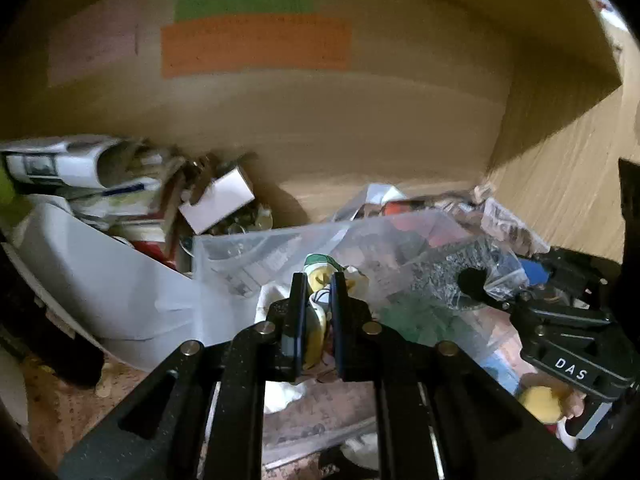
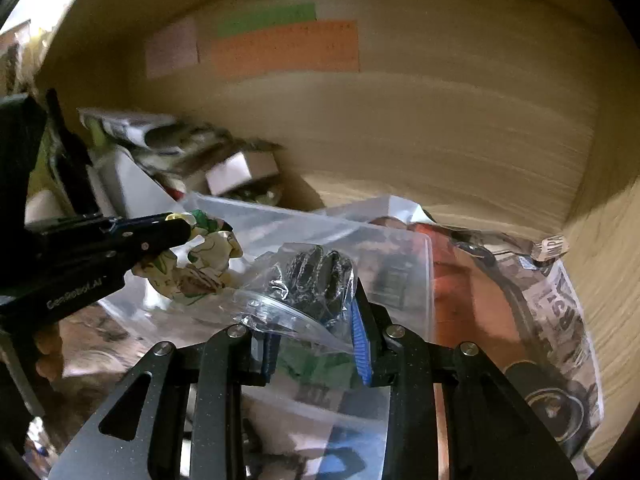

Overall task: Organize soft objects
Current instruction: 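Lower the scrunchie into the clear box with the left tool while the right drops the glove bag in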

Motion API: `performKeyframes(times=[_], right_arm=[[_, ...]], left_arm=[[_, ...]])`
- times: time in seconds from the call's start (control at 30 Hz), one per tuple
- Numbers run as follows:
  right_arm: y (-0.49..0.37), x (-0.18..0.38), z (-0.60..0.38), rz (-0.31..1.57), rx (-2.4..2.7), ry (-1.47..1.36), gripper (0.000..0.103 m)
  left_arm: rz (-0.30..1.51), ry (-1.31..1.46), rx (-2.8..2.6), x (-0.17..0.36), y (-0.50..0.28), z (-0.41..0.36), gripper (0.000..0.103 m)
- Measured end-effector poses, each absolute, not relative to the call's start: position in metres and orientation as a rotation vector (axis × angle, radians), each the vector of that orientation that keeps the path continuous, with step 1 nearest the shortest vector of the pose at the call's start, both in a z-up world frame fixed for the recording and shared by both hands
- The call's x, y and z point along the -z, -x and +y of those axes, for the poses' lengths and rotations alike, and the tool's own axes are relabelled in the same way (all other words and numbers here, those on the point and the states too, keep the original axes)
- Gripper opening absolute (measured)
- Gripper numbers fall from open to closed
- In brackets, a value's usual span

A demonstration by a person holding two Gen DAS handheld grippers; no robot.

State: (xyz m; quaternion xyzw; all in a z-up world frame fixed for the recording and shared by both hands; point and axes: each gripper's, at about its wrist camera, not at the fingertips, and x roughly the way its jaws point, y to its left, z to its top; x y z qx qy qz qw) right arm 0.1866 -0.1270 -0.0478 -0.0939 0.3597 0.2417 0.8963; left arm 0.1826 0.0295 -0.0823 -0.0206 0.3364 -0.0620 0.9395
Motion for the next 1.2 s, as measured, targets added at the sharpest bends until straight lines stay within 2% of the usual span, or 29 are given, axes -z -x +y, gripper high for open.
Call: performKeyframes(times=[0.37,0.47,0.53,0.6,0.73,0.87,0.93,1.17,1.2], right_arm=[[-0.199,0.071,-0.123,0.841,-0.475,0.247,0.031],[-0.197,0.070,-0.123,0.853,-0.478,0.251,0.041],[-0.196,0.068,-0.123,0.858,-0.481,0.251,0.054],[-0.193,0.066,-0.124,0.859,-0.484,0.249,0.059],[-0.185,0.059,-0.127,0.859,-0.502,0.238,0.060],[-0.172,0.044,-0.134,0.815,-0.510,0.212,0.063],[-0.165,0.034,-0.138,0.781,-0.510,0.200,0.069],[-0.137,0.005,-0.156,0.682,-0.497,0.176,0.074],[-0.133,0.003,-0.159,0.675,-0.495,0.173,0.076]], left_arm=[[0.798,0.043,0.137,0.110,-0.201,0.027,0.012],[0.804,0.045,0.140,0.109,-0.200,0.028,0.023],[0.800,0.052,0.138,0.107,-0.196,0.030,0.032],[0.789,0.057,0.139,0.104,-0.192,0.031,0.036],[0.769,0.063,0.141,0.095,-0.182,0.035,0.044],[0.729,0.063,0.143,0.081,-0.168,0.038,0.046],[0.705,0.062,0.145,0.074,-0.159,0.040,0.056],[0.659,0.052,0.160,0.058,-0.127,0.042,0.063],[0.661,0.051,0.163,0.058,-0.123,0.042,0.070]])
